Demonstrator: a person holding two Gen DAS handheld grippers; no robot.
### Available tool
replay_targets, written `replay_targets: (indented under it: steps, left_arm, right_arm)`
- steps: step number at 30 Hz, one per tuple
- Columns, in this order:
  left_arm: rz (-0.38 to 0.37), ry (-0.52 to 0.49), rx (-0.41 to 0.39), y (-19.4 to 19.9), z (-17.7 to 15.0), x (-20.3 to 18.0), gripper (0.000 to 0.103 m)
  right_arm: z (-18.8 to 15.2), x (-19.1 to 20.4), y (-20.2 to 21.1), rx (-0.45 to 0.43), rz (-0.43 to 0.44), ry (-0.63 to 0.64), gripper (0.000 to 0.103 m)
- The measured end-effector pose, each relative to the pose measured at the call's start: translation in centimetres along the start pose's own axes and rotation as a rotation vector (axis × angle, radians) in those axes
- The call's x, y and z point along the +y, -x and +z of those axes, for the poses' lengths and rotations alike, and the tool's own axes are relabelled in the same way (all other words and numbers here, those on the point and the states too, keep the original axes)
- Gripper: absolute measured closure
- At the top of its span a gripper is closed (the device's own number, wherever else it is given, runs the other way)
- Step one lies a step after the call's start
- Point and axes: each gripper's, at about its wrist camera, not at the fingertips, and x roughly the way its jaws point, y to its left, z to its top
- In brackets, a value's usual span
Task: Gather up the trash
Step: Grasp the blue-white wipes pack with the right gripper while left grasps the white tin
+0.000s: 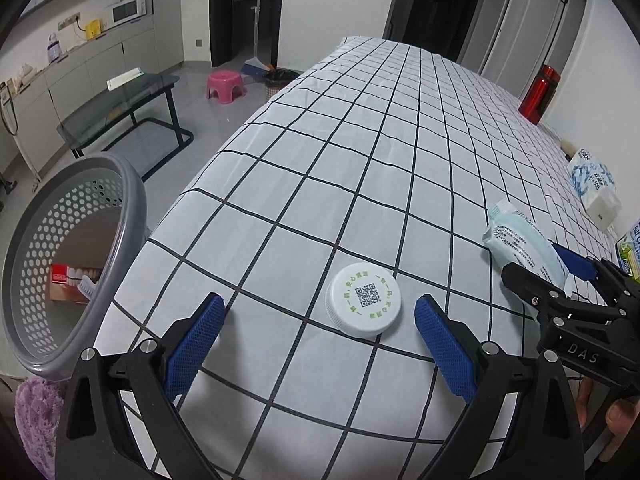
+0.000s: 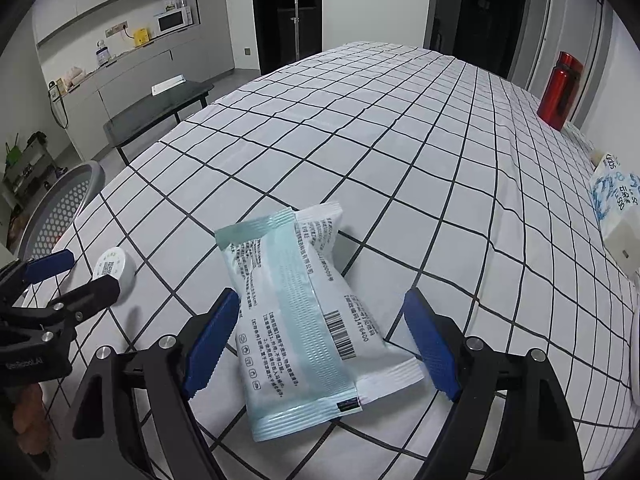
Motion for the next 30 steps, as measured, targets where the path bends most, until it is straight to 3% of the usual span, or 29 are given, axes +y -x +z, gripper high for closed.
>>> replay_targets:
  steps: [4, 5, 6, 7, 19, 24, 28, 30]
  left_arm:
    - [0.011, -0.006, 0.005, -0.2, 0.0, -0.2, 0.009]
    - [0.013, -0.008, 0.005, -0.2, 0.0, -0.2, 0.009]
    - [0.014, -0.009, 0.005, -0.2, 0.1, -0.2, 0.009]
    - [0.016, -0.01, 0.005, -0.2, 0.1, -0.3, 0.009]
    - [0.072, -0.052, -0.005, -0.7, 0.3, -2.2, 0.01]
    - [0.103, -0.092, -0.016, -0.7, 0.2, -3.1, 0.029]
    - [0.058, -0.126, -0.031, -0.2, -0.2, -3.8, 0.057]
    - [0.031, -0.151, -0.034, 0.1, -0.4, -4.0, 0.065]
  right_arm:
    - [0.2, 0.4, -0.2, 0.0, -0.011, 0.017, 0.023]
    - [0.1, 0.6, -0.1, -0.002, -0.009, 0.021, 0.027]
    - [0.1, 0.7, -0.1, -0.004, -0.007, 0.022, 0.039]
    - [0.0, 0.8, -0.2, 0.002, -0.003, 0.026, 0.045]
    - [-0.6, -0.4, 1.5, -0.065, 0.052, -0.064, 0.045]
    - [-0.7, -1.4, 1.8, -0.076, 0.083, -0.107, 0.045]
    - [-0.8, -1.3, 1.5, -0.064, 0.092, -0.11, 0.045]
    - [-0.8, -1.0, 1.4, -0.063, 0.087, -0.1, 0.045]
